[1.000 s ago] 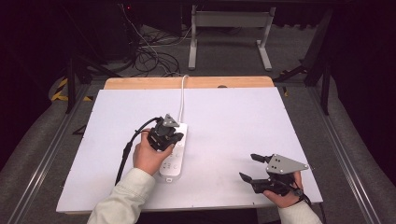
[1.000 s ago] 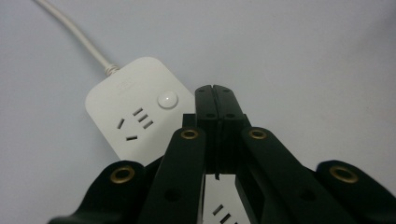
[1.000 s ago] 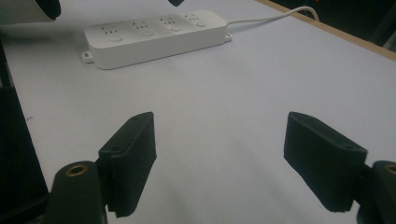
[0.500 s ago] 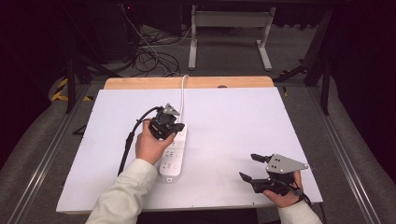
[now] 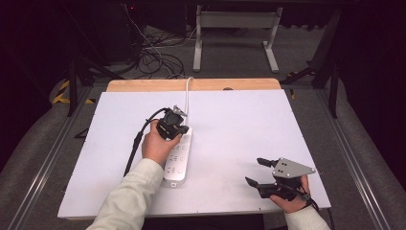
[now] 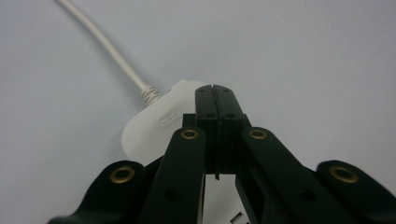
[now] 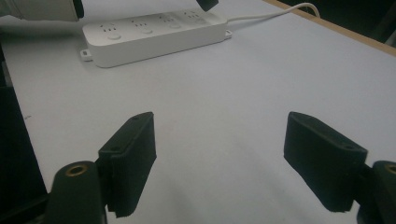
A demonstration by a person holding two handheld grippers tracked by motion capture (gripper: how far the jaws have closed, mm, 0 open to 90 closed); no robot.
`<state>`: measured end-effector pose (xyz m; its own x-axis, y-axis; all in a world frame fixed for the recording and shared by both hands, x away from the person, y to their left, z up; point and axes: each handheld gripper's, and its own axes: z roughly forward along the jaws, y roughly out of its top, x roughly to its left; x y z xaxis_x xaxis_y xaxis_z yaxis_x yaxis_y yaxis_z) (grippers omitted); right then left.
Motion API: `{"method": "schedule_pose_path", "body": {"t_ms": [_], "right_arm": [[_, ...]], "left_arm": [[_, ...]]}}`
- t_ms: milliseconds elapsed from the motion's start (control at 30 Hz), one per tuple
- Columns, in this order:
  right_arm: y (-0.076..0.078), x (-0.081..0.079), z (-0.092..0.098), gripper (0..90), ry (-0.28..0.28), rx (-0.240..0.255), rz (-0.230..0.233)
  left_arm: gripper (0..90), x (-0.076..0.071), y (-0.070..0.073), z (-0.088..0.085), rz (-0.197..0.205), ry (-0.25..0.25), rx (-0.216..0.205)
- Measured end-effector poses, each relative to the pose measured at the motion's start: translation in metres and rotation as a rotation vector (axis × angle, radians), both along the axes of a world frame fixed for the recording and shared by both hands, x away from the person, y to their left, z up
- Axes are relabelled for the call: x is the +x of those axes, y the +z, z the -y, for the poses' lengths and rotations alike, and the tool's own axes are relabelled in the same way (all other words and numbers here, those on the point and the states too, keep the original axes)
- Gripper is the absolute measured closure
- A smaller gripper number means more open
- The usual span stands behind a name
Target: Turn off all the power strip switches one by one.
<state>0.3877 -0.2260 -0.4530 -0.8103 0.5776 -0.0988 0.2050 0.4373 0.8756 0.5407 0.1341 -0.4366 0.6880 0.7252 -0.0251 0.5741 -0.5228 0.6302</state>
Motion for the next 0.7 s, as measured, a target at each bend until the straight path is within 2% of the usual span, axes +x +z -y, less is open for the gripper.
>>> {"method": "schedule_pose_path", "body": {"t_ms": [200, 400, 700], "right_arm": [[-0.0001, 0.0, -0.0001, 26.1, 0.001, -0.002, 0.0], [-0.0001, -0.0001, -0.0001, 26.0, 0.0, -0.002, 0.0], [-0.0001, -0.0002, -0.0004, 26.0, 0.002, -0.003, 0.002]], "left_arm": [[90.0, -0.0005, -0.0028, 0.0031, -0.01, -0.026, -0.003], [90.0, 0.0003, -0.0054, 0.0039, -0.036, -0.024, 0.02], [90.0, -0.0013, -0.0063, 0.0051, -0.034, -0.023, 0.035]]}}
